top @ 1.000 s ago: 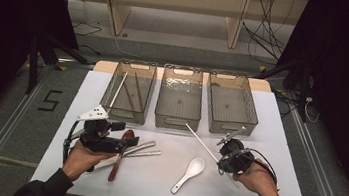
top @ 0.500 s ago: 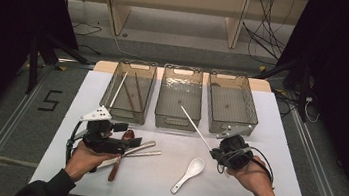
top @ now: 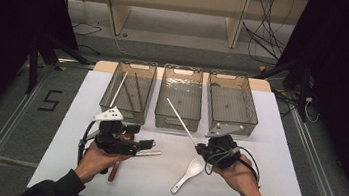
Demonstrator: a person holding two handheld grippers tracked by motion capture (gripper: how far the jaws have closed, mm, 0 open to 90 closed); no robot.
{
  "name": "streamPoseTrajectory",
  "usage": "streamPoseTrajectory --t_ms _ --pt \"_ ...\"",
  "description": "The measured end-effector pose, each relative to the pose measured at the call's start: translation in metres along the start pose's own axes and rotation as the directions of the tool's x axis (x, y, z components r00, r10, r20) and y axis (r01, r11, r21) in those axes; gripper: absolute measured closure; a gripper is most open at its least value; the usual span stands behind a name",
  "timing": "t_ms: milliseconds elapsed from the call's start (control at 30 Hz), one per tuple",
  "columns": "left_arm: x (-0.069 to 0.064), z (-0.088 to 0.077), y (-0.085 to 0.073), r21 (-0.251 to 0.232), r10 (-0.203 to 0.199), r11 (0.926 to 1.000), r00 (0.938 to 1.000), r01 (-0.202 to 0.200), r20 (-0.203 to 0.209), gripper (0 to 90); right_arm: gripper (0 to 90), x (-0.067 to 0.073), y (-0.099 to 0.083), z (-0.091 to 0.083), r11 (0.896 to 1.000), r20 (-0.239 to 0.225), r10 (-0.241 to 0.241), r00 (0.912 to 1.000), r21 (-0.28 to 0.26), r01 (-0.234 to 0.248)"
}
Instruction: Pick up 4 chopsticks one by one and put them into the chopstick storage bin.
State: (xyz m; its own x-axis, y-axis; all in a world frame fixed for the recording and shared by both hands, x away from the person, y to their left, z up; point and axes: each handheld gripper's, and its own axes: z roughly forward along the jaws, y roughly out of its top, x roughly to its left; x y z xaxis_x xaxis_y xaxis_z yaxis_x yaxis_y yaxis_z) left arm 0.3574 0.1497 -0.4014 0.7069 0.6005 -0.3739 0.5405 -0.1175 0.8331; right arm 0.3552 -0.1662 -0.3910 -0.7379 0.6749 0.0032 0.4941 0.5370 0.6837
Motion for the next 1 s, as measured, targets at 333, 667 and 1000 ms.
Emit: streamPoseTrajectory --t_ms 333,667,1000 --pt "-0.004 0.02 0.007 -0.013 -0.102 0.9947 0.9931 0.103 0.058 17.1 85.1 0.017 0.009 0.008 0.999 -0.037 -0.031 0.9988 -0.037 0.03" --pt "-0.009 0.036 0.016 -0.02 -0.137 0.9901 0.9863 0.139 0.092 24.1 85.1 0.032 0.016 0.011 0.995 -0.045 -0.056 0.9974 -0.09 0.051" --pt "-0.011 0.044 0.017 0.0 -0.171 0.985 0.9804 0.172 0.097 42.4 85.1 0.039 0.019 0.012 0.99 -0.053 -0.065 0.9965 -0.127 0.058"
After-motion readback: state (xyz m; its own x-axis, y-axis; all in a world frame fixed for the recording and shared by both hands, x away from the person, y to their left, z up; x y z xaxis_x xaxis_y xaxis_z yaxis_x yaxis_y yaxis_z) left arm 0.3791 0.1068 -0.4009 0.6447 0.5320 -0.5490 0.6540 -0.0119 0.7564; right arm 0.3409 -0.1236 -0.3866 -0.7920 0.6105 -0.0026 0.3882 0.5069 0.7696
